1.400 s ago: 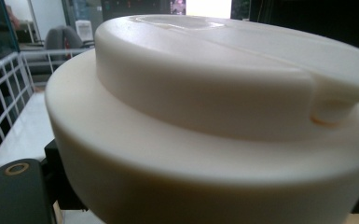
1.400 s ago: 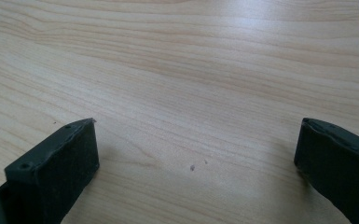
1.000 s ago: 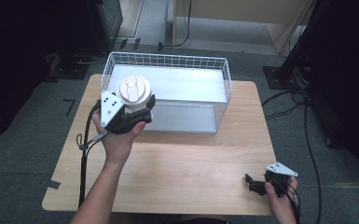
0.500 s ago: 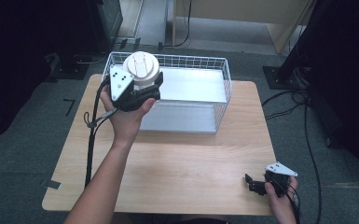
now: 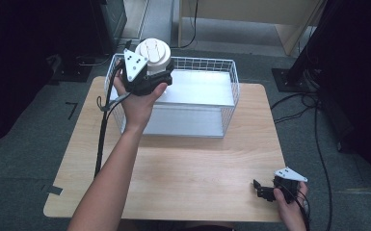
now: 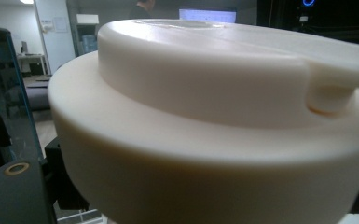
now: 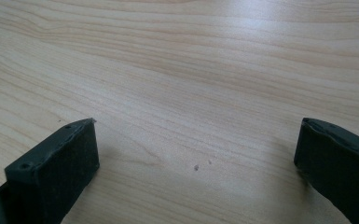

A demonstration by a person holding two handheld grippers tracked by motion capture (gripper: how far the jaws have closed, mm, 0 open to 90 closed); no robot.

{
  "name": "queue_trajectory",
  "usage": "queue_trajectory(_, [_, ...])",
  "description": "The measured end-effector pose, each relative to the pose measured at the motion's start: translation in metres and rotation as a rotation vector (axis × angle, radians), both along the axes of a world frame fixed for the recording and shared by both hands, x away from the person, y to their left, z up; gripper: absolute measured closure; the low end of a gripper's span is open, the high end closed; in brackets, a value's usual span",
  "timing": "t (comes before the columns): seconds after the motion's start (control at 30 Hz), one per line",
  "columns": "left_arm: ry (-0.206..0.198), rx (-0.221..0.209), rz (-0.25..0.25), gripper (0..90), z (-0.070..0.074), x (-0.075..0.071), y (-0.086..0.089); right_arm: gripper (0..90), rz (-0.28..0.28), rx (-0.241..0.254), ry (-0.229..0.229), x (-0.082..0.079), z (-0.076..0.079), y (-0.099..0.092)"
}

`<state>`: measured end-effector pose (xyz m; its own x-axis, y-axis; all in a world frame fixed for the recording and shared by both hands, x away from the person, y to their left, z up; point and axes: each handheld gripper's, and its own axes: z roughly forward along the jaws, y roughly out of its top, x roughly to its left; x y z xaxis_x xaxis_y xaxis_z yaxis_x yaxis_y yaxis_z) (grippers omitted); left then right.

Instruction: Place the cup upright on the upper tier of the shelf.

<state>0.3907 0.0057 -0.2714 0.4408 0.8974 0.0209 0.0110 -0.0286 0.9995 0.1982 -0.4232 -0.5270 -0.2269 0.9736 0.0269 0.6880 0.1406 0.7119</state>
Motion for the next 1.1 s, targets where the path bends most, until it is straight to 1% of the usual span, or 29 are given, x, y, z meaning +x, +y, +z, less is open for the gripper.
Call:
queue_trajectory(0.1, [0.010,-0.016,0.008,11.1,-0.002,0.012,-0.002,0.0,0.002,0.000,0.000,0.000,0.000,0.000])
queue_trajectory(0.13, [0.010,-0.016,0.008,11.1,-0.002,0.012,-0.002,0.0,0.002,0.000,0.000,0.000,0.000,0.000])
queue_trajectory(0.17, [0.011,-0.020,0.011,11.1,-0.002,0.016,-0.002,0.0,0.004,0.002,0.001,0.000,0.000,0.001])
queue_trajectory(0.27, [0.013,-0.019,0.017,11.1,-0.003,0.021,-0.003,0.0,0.006,0.003,0.002,0.000,0.000,0.001])
queue_trajectory(0.3, [0.013,-0.029,0.007,11.1,-0.003,0.025,-0.002,0.0,0.007,0.003,0.002,0.000,0.000,0.001])
queue_trajectory(0.4, [0.016,-0.028,0.002,11.1,-0.004,0.028,-0.003,0.0,0.007,0.002,0.001,0.000,0.000,0.001])
queue_trajectory(0.5, [0.024,-0.014,-0.001,11.0,-0.006,0.032,-0.005,0.0,0.007,0.003,0.001,0.000,0.000,0.001])
queue_trajectory(0.57, [0.021,-0.016,0.000,11.1,-0.007,0.033,-0.005,0.0,0.007,0.003,0.001,0.000,0.000,0.001])
queue_trajectory(0.7, [0.036,-0.037,0.010,11.1,-0.007,0.039,-0.003,0.0,0.007,0.003,0.001,0.000,0.000,0.001])
queue_trajectory(0.8, [0.046,-0.039,0.012,11.3,-0.007,0.041,-0.003,0.0,0.007,0.003,0.001,0.000,0.000,0.001])
queue_trajectory(0.9, [0.066,-0.025,0.017,12.2,-0.006,0.044,-0.002,0.0,0.007,0.003,0.001,0.000,0.000,0.001])
queue_trajectory(1.0, [0.073,-0.024,0.014,9.5,-0.006,0.044,-0.002,0.0,0.007,0.003,0.001,0.000,0.000,0.001])
queue_trajectory(1.03, [0.076,-0.028,0.023,9.5,-0.006,0.045,-0.002,0.0,0.007,0.003,0.001,0.000,0.000,0.001])
queue_trajectory(1.07, [0.085,-0.037,0.033,4.3,-0.006,0.046,-0.002,0.0,0.007,0.002,0.001,0.000,0.000,0.001])
queue_trajectory(1.1, [0.085,-0.037,0.033,2.9,-0.006,0.046,-0.002,0.0,0.007,0.002,0.001,0.000,0.000,0.001])
